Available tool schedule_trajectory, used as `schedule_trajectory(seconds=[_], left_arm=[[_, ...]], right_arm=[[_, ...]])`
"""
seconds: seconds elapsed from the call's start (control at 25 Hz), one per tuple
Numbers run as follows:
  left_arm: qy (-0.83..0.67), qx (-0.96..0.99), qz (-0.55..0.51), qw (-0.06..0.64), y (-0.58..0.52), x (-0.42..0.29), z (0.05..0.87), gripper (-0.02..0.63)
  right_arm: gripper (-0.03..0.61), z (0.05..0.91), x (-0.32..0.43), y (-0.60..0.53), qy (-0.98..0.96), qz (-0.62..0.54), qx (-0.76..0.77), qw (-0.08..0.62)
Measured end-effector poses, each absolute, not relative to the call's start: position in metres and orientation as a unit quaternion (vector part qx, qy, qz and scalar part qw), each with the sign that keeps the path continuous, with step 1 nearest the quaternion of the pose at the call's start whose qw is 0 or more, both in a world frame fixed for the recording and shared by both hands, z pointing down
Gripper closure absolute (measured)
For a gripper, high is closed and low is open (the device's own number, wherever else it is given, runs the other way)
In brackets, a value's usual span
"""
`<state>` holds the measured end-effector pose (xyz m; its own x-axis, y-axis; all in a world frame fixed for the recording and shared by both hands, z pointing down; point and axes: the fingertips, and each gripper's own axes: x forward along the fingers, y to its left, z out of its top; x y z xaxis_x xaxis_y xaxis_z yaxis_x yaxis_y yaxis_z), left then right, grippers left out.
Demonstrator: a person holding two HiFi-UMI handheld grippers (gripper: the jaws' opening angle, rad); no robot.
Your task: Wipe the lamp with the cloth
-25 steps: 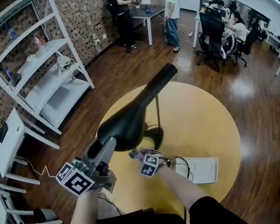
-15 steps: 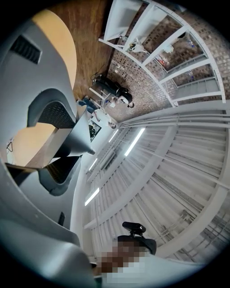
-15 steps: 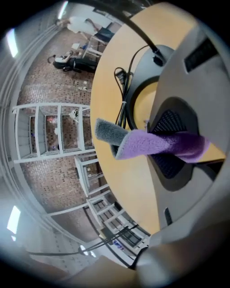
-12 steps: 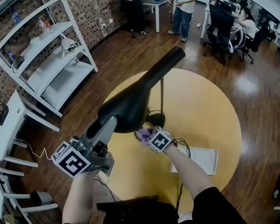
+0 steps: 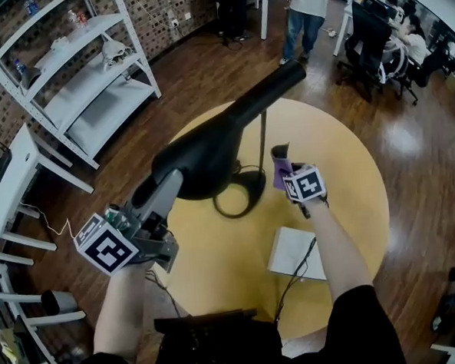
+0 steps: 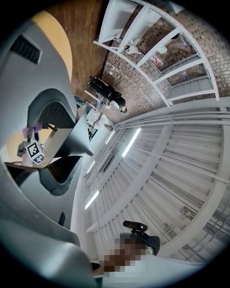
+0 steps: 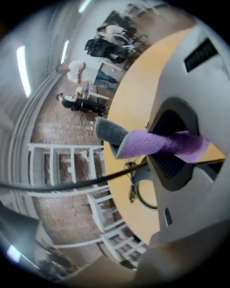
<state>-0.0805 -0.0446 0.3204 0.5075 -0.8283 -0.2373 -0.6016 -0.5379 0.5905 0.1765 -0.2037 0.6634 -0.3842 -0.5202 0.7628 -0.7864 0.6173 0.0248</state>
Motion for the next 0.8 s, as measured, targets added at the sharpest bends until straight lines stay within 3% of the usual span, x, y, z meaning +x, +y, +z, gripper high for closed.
schedule_trajectory(seconds=[0.12,0.2,0.4,0.56,0.8], left_arm=[[-0.437,0.836,-0.245,0.226,-0.041,-0.086,0.324,0.439],[-0.442,0.834,-0.242,0.225,-0.04,-0.089,0.323,0.437],[-0.444,0.833,-0.238,0.229,-0.04,-0.089,0.324,0.437],[-0.435,0.833,-0.253,0.229,-0.04,-0.092,0.321,0.437],[-0.427,0.836,-0.263,0.221,-0.041,-0.095,0.316,0.443]], right_arm=[[0.479,0.662,0.145,-0.222,-0.838,0.236,0.401,0.285],[0.479,0.672,0.126,-0.229,-0.84,0.242,0.398,0.278],[0.483,0.728,0.116,-0.201,-0.817,0.194,0.365,0.403],[0.483,0.725,0.094,-0.171,-0.851,0.144,0.293,0.411],[0.483,0.712,0.084,-0.125,-0.831,0.013,0.2,0.518]])
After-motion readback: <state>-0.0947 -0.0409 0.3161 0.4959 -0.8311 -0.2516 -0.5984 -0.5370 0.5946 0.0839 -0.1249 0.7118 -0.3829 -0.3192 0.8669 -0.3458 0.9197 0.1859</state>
